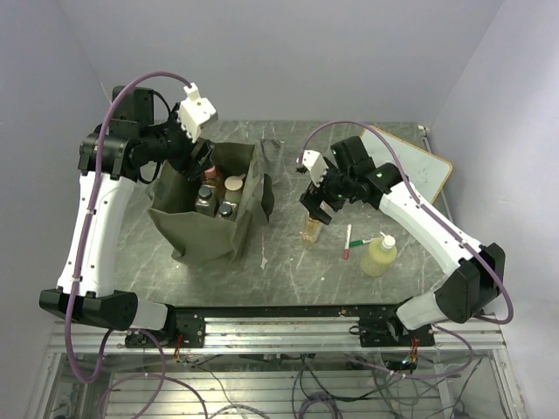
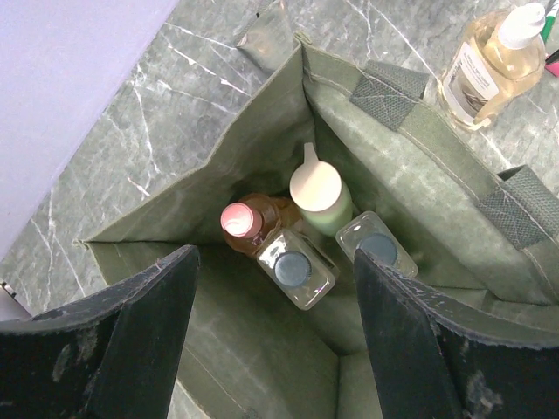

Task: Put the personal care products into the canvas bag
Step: Pick up the care product from the center of the board.

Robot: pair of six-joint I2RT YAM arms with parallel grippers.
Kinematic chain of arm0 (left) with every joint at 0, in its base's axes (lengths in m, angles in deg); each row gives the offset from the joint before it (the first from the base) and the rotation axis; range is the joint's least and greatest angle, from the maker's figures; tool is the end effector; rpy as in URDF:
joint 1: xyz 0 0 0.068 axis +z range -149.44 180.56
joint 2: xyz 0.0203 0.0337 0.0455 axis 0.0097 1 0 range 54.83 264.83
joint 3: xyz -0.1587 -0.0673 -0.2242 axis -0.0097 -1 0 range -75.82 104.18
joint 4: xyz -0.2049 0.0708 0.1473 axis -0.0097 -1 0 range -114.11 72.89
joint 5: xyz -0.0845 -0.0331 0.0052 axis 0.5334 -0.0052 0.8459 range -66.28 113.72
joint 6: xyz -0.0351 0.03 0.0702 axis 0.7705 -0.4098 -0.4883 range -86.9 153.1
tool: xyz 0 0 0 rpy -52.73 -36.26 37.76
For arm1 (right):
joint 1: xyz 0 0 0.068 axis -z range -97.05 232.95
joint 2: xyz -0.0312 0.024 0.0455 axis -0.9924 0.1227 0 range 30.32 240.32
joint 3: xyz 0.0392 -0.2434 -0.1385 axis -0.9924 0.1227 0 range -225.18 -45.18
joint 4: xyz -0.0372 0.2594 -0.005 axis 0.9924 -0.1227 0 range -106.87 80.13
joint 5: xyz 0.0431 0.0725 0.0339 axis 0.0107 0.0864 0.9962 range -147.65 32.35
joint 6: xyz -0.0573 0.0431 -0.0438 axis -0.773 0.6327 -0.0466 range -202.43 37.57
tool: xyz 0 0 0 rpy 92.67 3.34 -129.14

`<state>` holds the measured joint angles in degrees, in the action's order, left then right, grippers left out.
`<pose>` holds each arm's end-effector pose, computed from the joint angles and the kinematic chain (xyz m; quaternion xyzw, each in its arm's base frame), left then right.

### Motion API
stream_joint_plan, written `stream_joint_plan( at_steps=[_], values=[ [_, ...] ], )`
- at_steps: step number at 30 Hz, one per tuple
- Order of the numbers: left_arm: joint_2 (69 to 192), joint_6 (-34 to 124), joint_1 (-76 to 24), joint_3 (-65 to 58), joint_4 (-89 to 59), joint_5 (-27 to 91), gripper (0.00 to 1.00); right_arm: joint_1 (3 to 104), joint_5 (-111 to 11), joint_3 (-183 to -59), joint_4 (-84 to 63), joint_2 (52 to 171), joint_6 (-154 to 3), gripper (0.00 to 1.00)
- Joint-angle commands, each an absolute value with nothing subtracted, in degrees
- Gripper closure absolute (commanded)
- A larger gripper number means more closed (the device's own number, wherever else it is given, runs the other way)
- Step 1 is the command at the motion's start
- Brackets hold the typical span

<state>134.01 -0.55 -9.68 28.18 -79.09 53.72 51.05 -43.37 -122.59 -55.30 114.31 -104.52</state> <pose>0.2652 -0.0853 0.4573 0.4300 0.7593 -0.1397 0.4679 0.2720 0.1906 0.3032 -0.4619 0.8177 0.1447 0.3116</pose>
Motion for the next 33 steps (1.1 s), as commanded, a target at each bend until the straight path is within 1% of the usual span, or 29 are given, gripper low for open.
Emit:
stream_joint_plan(
  at_steps=[1,4,9,18,23,29,30,33],
  values=[
    [132.7,-1.5,-10.1,27.5,-79.1,53.3,0.18,51.8,-38.1,-123.5,-58.2,113.0,-124.1,0.1],
    [132.6,-1.7,-10.1,27.5,-79.2,52.9,0.18,52.0,-34.6,-125.3,-64.7,115.0,-134.9,0.09],
    [131.8,-2.1,-10.1,27.0,-79.3,52.4,0.18,52.0,-31.0,-127.5,-70.2,117.4,-145.3,0.09],
    [131.5,-3.3,-10.1,27.4,-80.3,51.2,0.18,51.6,-32.5,-130.3,-74.2,123.3,-157.7,0.08],
    [131.2,-3.8,-10.0,27.2,-80.5,50.3,0.18,50.5,-33.9,-132.1,-74.9,127.2,-161.1,0.08],
    [130.9,-4.5,-10.0,27.1,-81.0,49.7,0.17,49.8,-35.5,-132.1,-76.8,129.0,-162.0,0.14],
    [130.9,-4.5,-9.9,27.0,-81.0,49.7,0.17,49.8,-35.8,-132.0,-76.5,129.0,-161.6,0.17],
    [130.6,-4.6,-9.9,26.5,-80.9,49.8,0.17,49.9,-36.3,-131.6,-75.0,128.4,-159.0,0.3]
  ],
)
